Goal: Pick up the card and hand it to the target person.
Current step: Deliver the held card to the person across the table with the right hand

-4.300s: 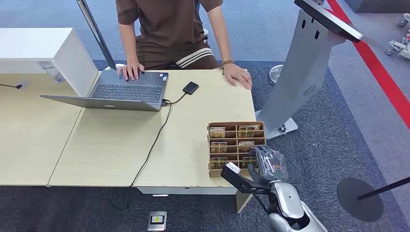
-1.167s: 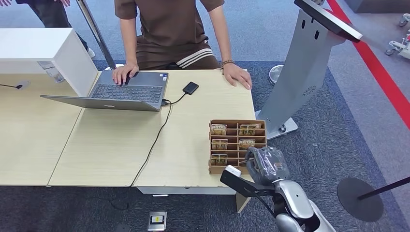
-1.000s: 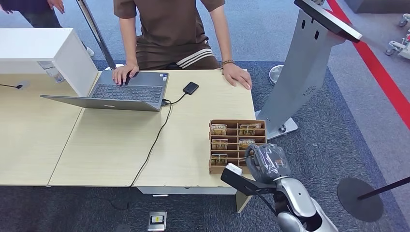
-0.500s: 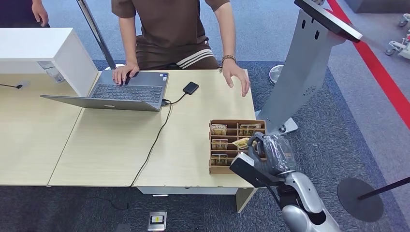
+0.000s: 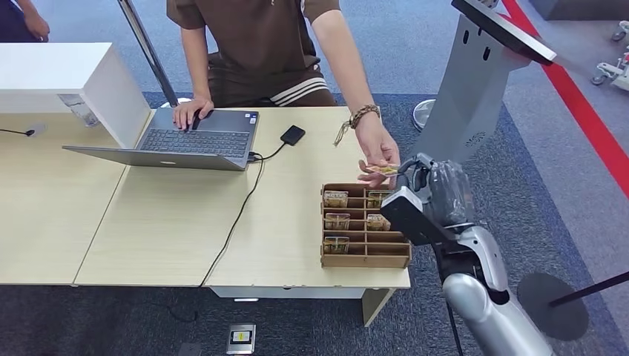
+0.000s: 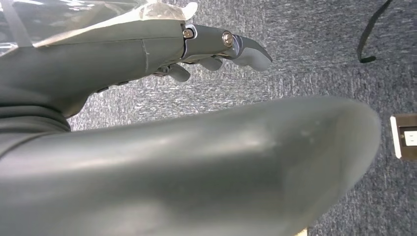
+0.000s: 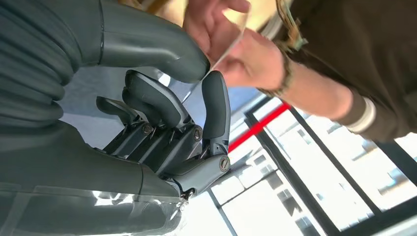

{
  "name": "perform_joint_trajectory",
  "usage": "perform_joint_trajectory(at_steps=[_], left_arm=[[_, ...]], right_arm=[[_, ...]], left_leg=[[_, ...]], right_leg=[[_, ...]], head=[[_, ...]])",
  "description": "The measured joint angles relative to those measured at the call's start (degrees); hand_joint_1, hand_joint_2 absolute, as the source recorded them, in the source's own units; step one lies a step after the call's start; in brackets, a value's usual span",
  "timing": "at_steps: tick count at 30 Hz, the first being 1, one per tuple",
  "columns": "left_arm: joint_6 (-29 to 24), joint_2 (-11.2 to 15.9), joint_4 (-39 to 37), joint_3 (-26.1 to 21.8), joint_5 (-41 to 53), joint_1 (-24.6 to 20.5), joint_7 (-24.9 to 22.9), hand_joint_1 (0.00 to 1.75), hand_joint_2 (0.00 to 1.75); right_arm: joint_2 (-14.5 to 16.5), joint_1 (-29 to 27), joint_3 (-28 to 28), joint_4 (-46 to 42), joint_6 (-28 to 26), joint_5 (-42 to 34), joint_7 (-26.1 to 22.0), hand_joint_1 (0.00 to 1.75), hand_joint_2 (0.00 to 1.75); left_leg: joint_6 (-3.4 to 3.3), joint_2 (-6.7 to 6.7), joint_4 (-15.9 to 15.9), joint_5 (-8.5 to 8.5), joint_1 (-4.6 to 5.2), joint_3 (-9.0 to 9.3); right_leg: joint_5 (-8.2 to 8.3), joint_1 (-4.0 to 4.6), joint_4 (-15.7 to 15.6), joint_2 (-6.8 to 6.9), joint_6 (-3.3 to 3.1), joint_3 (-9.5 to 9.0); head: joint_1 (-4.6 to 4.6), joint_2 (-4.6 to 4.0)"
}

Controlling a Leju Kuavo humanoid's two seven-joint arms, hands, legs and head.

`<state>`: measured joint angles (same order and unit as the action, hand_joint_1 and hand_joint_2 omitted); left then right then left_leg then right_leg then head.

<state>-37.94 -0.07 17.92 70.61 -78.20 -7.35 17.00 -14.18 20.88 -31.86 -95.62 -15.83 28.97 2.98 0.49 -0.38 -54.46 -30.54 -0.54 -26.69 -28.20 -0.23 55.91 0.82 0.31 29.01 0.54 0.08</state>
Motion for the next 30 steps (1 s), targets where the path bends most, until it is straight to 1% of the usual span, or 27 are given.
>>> perform_joint_trajectory(at_steps=[5,7,8,9,11,12,13,19,24,27,30], left_arm=[[-0.2,0.0,0.0,0.2,0.0,-0.1,0.1,0.0,0.0],[-0.4,0.0,0.0,0.2,0.0,-0.1,-0.1,0.0,0.0],[-0.5,0.0,0.0,0.2,-0.1,-0.1,-0.3,0.0,0.0],[-0.6,0.0,0.0,0.2,-0.1,-0.1,-0.4,0.0,0.0],[-0.7,-0.1,0.0,0.2,-0.3,-0.1,-0.7,0.0,0.0],[-0.8,-0.2,0.0,0.2,-0.4,-0.2,-0.8,0.0,0.0],[-0.9,-0.2,0.0,0.2,-0.5,-0.2,-0.9,0.0,0.0],[-1.0,-0.4,0.0,0.2,-0.9,-0.2,-1.0,0.0,0.0],[-1.0,-0.4,0.0,0.2,-1.1,-0.2,-0.9,0.0,0.0],[-1.0,-0.4,0.0,0.2,-1.3,-0.2,-0.8,0.0,0.0],[-1.0,-0.4,0.0,0.2,-1.8,-0.2,-0.7,0.0,0.0]], right_arm=[[1.3,4.4,-0.3,2.6,-1.1,0.1,-1.1,1.61,1.75],[2.0,5.8,-0.6,3.8,-1.0,0.2,-1.3,1.61,1.75],[2.3,6.4,-0.8,4.3,-1.0,0.4,-1.4,1.54,1.75],[2.6,6.9,-0.9,4.8,-0.9,0.6,-1.5,1.25,1.75],[3.1,7.8,-1.2,5.6,-0.7,1.0,-1.7,0.44,1.75],[3.3,8.1,-1.4,6.0,-0.5,1.2,-1.7,0.1,1.75],[3.5,8.3,-1.6,6.4,-0.2,1.3,-1.7,0.0,1.75],[4.3,9.0,-2.8,8.4,1.1,2.2,-1.6,0.0,1.75],[4.3,9.1,-3.8,9.5,3.1,2.0,-0.5,0.0,1.75],[4.2,9.1,-4.2,9.6,5.1,0.1,0.3,0.0,1.75],[3.8,8.7,-4.6,9.6,7.3,-4.2,0.9,0.0,1.75]], left_leg=[[0.0,0.0,0.0,0.01,0.0,-0.01],[0.0,-0.02,0.0,0.03,0.0,-0.03],[0.0,-0.02,0.0,0.03,0.0,-0.03],[0.0,-0.02,0.0,0.04,0.0,-0.03],[0.0,-0.02,0.0,0.04,-0.01,-0.04],[0.0,-0.03,0.0,0.04,-0.01,-0.04],[0.0,-0.03,0.0,0.04,-0.01,-0.05],[0.0,-0.02,0.0,0.03,0.0,-0.05],[0.0,-0.02,0.0,0.04,0.0,-0.03],[0.0,-0.02,0.0,0.04,0.0,-0.03],[0.0,-0.02,0.0,0.04,-0.01,-0.02]], right_leg=[[0.0,0.0,0.0,0.0,0.0,0.01],[0.0,0.0,0.0,0.0,0.0,0.02],[0.0,0.0,0.0,0.0,0.0,0.03],[0.0,0.0,0.0,0.0,0.0,0.03],[0.0,0.0,0.0,0.0,-0.01,0.03],[0.0,0.0,0.0,0.0,-0.01,0.03],[0.0,0.0,0.0,0.0,-0.01,0.03],[0.0,0.0,0.0,0.0,0.0,0.03],[0.0,0.0,0.0,0.0,0.0,0.04],[0.0,0.0,0.0,0.0,-0.01,0.05],[0.0,0.0,0.0,0.0,-0.01,0.06]], head=[[-0.01,0.0],[0.0,0.01],[0.0,0.01],[0.01,0.01],[0.01,0.01],[0.01,0.0],[0.01,0.0],[0.01,0.01],[0.0,0.01],[0.01,0.0],[0.01,0.0]])
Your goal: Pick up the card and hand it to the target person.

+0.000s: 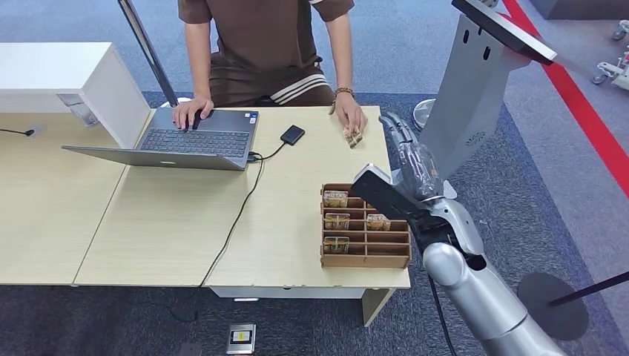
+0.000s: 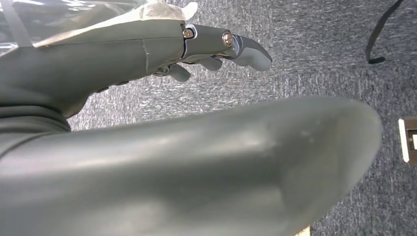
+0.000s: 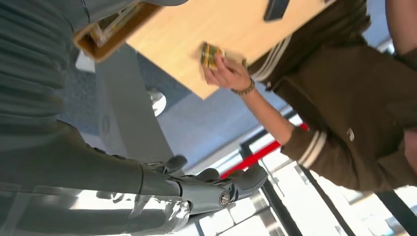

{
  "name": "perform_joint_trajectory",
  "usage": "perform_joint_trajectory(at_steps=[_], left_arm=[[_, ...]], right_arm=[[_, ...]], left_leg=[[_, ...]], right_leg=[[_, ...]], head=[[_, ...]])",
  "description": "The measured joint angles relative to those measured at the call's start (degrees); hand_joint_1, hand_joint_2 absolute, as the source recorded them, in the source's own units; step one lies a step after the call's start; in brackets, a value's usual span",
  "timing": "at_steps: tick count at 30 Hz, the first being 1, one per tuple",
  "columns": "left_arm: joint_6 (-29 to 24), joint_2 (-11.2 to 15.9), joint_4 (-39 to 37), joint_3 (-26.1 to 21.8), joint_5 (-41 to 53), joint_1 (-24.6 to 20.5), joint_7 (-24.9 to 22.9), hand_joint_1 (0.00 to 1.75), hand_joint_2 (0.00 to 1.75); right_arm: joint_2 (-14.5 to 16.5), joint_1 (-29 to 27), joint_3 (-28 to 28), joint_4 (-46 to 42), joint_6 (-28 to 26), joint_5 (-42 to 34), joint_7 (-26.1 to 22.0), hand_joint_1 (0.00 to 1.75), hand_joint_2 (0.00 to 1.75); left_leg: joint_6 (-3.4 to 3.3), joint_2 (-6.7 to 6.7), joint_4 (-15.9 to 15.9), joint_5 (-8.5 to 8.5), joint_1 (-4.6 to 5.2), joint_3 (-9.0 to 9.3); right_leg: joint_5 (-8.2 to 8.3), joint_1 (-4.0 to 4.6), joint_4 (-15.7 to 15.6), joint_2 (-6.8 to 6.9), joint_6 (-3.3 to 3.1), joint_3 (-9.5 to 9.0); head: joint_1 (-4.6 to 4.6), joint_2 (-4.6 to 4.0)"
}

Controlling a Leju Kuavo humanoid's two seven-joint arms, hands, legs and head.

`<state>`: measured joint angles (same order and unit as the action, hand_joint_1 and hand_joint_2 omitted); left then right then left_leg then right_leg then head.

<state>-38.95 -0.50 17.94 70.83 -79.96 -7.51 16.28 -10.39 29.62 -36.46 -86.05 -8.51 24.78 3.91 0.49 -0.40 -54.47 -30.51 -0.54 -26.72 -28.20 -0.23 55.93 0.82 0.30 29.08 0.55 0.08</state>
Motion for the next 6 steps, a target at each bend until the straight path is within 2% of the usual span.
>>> perform_joint_trajectory(at_steps=[3,6], left_arm=[[-0.2,0.0,0.0,0.0,-0.7,0.0,-0.1,0.0,0.0],[-0.5,0.0,0.0,0.0,-1.2,0.1,-0.3,0.0,0.0]], right_arm=[[-0.7,-1.5,0.0,-0.5,0.8,-4.5,0.9,0.0,1.75],[-1.3,-3.1,0.0,-1.4,0.5,-5.7,1.9,0.0,1.75]], left_leg=[[0.0,0.0,0.0,0.0,0.0,-0.01],[0.0,0.0,0.0,0.0,0.01,-0.01]], right_leg=[[0.0,0.0,0.0,0.0,0.0,0.01],[0.0,0.0,0.0,-0.01,0.0,0.02]], head=[[0.0,0.0],[0.01,0.01]])
